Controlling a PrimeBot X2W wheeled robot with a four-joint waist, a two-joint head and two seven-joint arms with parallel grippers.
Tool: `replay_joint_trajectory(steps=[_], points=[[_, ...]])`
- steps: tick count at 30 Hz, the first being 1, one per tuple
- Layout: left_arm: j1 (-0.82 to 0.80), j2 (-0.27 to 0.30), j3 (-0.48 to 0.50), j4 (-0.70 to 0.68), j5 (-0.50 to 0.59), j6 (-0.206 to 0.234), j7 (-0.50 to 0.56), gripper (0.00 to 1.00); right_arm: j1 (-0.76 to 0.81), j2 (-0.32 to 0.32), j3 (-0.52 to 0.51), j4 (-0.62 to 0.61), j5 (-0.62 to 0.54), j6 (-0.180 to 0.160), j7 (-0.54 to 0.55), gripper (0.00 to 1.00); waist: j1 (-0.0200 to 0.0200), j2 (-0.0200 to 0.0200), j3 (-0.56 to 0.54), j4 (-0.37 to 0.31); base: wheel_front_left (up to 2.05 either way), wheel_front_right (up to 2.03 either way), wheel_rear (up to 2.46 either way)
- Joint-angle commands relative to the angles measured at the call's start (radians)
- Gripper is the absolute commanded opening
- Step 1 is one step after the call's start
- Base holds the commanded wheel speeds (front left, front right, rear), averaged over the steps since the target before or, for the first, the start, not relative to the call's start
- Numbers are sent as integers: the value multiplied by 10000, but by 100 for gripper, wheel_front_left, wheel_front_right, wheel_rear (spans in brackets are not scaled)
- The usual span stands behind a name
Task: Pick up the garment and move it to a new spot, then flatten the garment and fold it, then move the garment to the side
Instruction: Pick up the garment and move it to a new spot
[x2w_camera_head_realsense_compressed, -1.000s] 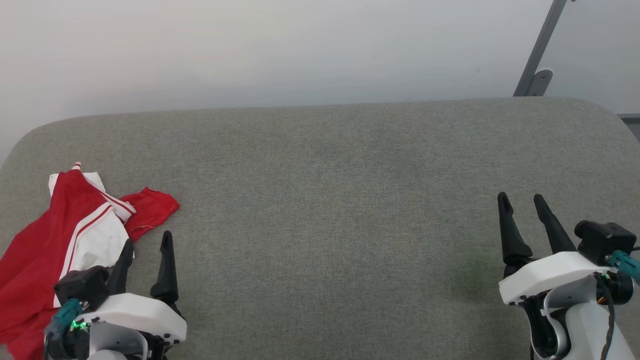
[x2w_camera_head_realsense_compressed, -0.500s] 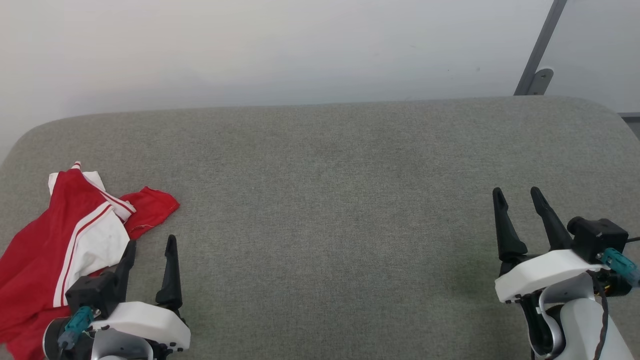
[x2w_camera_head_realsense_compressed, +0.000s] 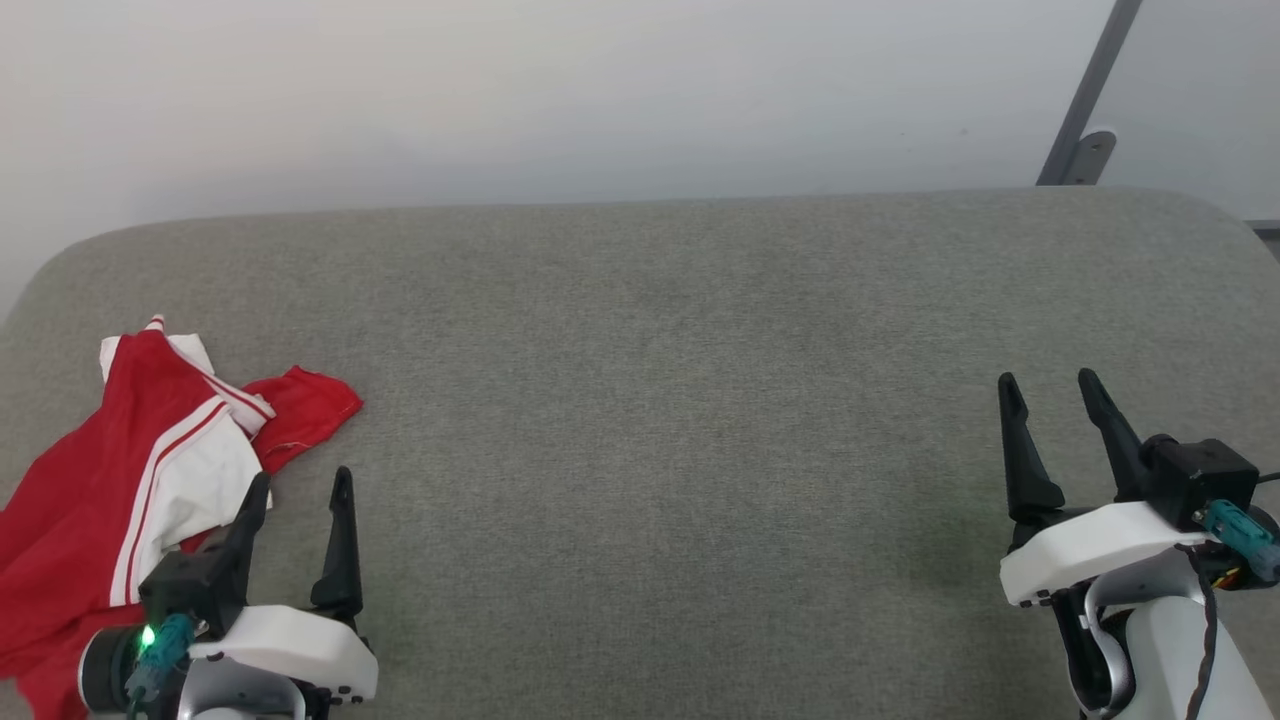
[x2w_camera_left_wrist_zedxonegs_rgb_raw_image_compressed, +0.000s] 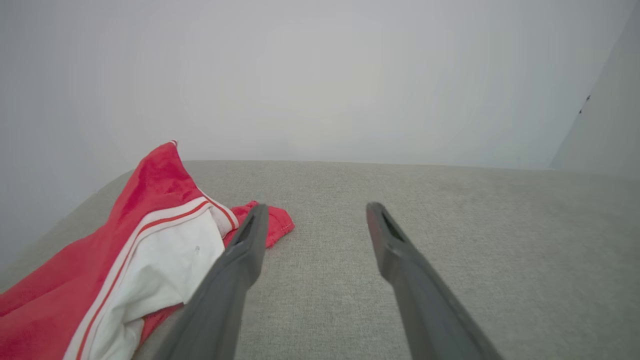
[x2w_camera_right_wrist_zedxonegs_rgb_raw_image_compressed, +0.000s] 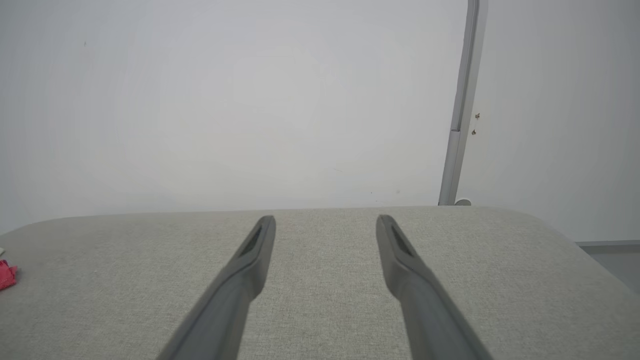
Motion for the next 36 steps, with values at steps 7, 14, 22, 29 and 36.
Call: replay_joint_trajectory(steps=[7,14,22,29,36], points=[[-389,-132,365,244,642,-255,-204,100,-35,32,-20,-99,-588,-3,-209,100,0,0,57,664,0,0,0],[-381,-357,822,517,1150,-356,-333,100,53,46,340,95,-1065,-3,-334,100,0,0,-5,2292,0,0,0],[77,-713,1259,445,1980,-114,-479,100,-228,289,1384,511,-1452,-5,-475,100,0,0,-61,4429,0,0,0],[637,-942,1788,42,1873,-41,-455,100,-544,450,2491,847,-1173,-6,-468,100,0,0,-53,5041,0,0,0],[682,-1072,2142,-111,2014,-371,-454,100,-809,524,3057,1093,-889,-5,-467,100,0,0,31,5005,0,0,0]])
